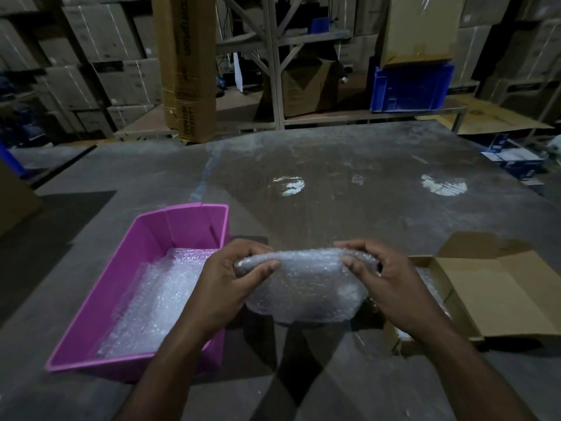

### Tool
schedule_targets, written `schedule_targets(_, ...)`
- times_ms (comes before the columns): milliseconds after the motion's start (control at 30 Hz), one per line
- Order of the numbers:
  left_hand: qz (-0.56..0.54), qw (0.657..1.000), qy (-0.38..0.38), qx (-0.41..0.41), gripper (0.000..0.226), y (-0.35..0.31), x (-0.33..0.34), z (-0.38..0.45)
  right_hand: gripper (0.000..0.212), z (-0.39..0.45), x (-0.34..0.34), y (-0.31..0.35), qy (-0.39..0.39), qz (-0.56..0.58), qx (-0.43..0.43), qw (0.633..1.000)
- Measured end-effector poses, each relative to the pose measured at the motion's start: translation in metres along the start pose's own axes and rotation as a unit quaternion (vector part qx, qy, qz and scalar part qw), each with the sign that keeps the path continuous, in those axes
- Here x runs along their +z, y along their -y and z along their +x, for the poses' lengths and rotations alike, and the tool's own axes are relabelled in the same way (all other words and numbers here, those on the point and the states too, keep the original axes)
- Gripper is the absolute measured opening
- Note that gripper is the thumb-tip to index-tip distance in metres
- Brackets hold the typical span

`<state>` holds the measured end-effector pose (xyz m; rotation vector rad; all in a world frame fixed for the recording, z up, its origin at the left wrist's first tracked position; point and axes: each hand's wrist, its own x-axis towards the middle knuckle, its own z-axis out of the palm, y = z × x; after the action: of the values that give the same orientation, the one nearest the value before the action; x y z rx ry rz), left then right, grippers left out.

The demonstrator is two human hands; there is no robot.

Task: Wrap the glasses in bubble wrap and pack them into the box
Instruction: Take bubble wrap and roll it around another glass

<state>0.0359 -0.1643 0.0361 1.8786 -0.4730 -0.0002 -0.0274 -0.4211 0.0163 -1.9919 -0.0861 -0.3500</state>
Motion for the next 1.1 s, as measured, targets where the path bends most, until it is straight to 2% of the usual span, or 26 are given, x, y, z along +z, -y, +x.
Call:
schedule_targets(67, -0.016, 1.0, -0.007, -0.012, 0.011, -0.0015, 0.0009, -0.001, 0.03, -0.0015, -0.0004, -0.0002, -0.004, 0.019, 0.002, 1.0)
schedule_targets(200, -0.026, 0.999, -0.025, 0.009, 0.036, -0.0013, 0.0005, -0.0017, 0.03, -0.0004, -0.0007, -0.0002, -0.018, 0.035, -0.012, 0.999)
schedule_targets(267, -0.023, 0.999, -0.026, 0.022, 0.032, -0.0016, -0.0002, -0.001, 0.022, 0.0, -0.0023, 0.0002, 0.002, 0.027, -0.016, 1.0)
schedule_targets(333, 0.005, 0.999, -0.025, 0.038, 0.031, 0.0, -0.0019, 0.0008, 0.032, -0.001, -0.0035, -0.0007, 0.029, 0.01, -0.015, 0.999)
schedule_targets(400, 0.013, 0.999, -0.018, 0.048, 0.026, 0.0018, -0.0032, 0.0012, 0.037, -0.0007, -0.0028, -0.0053, 0.019, -0.016, -0.022, 0.999)
schedule_targets(467, 0.007, 0.999, 0.005, 0.046, 0.022, -0.0002, -0.0031, 0.0001, 0.029, 0.0, -0.0008, -0.0067, -0.01, -0.013, -0.027, 0.999)
schedule_targets(567, 0.012, 0.999, 0.017, 0.041, 0.038, 0.0005, 0.0005, -0.0013, 0.012, 0.0017, 0.0, -0.0076, -0.025, -0.006, -0.031, 0.999)
schedule_targets(633, -0.013, 0.999, 0.001, 0.033, 0.028, 0.0011, 0.0021, 0.0, 0.005, 0.0018, -0.0013, -0.0068, -0.024, -0.014, -0.033, 0.999)
schedule_targets(733, -0.041, 0.999, 0.0, 0.019, 0.021, -0.0003, 0.0024, -0.0011, 0.012, 0.0006, -0.0039, -0.0071, -0.027, -0.026, -0.027, 0.999)
schedule_targets(833, -0.034, 0.999, -0.008, 0.001, 0.044, -0.001, 0.0028, -0.0016, 0.035, -0.0029, -0.0035, -0.0047, -0.016, 0.009, 0.006, 1.0)
schedule_targets(933, 0.011, 0.999, -0.031, -0.001, 0.058, 0.0035, 0.0044, -0.0018, 0.038, -0.0026, -0.0017, -0.0047, -0.004, 0.038, -0.017, 0.999)
schedule_targets(1033, -0.001, 1.0, -0.028, 0.009, 0.043, -0.0009, 0.0048, -0.002, 0.024, -0.0015, -0.0029, -0.0042, 0.007, 0.027, -0.037, 0.999)
schedule_targets(1100, -0.035, 0.999, -0.009, 0.015, 0.029, -0.005, 0.0047, -0.0017, 0.035, -0.0028, -0.004, -0.0016, 0.026, 0.017, -0.028, 0.999)
